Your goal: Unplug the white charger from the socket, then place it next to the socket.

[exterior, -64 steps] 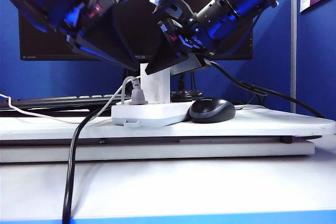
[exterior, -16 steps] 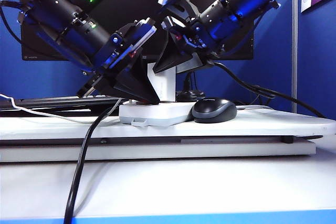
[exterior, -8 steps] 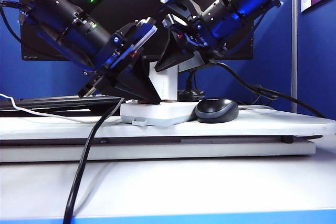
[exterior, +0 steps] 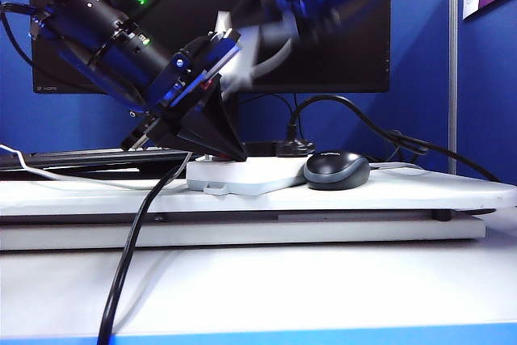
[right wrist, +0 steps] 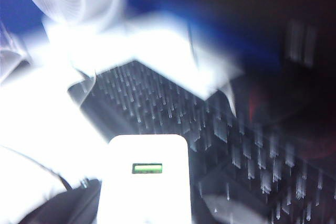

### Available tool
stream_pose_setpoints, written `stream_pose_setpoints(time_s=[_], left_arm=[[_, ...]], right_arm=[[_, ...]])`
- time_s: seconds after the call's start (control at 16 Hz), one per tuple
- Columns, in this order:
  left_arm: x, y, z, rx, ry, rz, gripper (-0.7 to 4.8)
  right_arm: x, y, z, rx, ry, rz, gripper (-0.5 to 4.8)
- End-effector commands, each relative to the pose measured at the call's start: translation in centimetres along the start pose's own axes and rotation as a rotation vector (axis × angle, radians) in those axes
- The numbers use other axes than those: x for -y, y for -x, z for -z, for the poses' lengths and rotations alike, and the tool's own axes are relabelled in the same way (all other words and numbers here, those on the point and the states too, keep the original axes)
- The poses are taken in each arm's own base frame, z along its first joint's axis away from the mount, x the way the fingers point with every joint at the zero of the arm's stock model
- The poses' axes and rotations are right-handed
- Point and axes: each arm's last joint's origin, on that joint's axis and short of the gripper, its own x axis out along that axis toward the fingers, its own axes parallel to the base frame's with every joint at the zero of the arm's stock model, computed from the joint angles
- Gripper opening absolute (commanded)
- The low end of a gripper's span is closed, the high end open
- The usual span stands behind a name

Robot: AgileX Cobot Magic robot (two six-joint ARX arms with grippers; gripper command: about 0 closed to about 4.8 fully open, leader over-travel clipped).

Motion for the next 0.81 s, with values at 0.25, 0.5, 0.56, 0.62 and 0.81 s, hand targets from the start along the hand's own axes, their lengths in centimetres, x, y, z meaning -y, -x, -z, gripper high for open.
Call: stream_pose_setpoints(time_s=[0.25,0.5,0.56,0.62,0.81], left_arm=[[-0.4,-0.4,0.9,-0.058,0.021,-0.037,-0.05],[0.0,0.0,0.5,-0.028,-0.017,0.001,-0.05],[0.1,0.3,0.3,-0.014,-0.023,0.004,-0.05],[0.5,0.9,-0.1,0.010,-0.034,0.008,-0.05],[1.9,3.4,-1.3,0.116,-0.082,0.026,-0.05]], right_arm=[[0.3,-0.2,0.5,-0.024,-0.010,0.080,-0.06],[0.4,-0.1,0.3,-0.009,-0.004,0.116,-0.05],[0.4,0.0,0.1,0.003,-0.003,0.117,-0.06],[0.3,0.2,-0.2,0.023,-0.002,0.117,-0.05],[0.3,0.5,-1.0,0.054,-0.013,0.118,-0.05]])
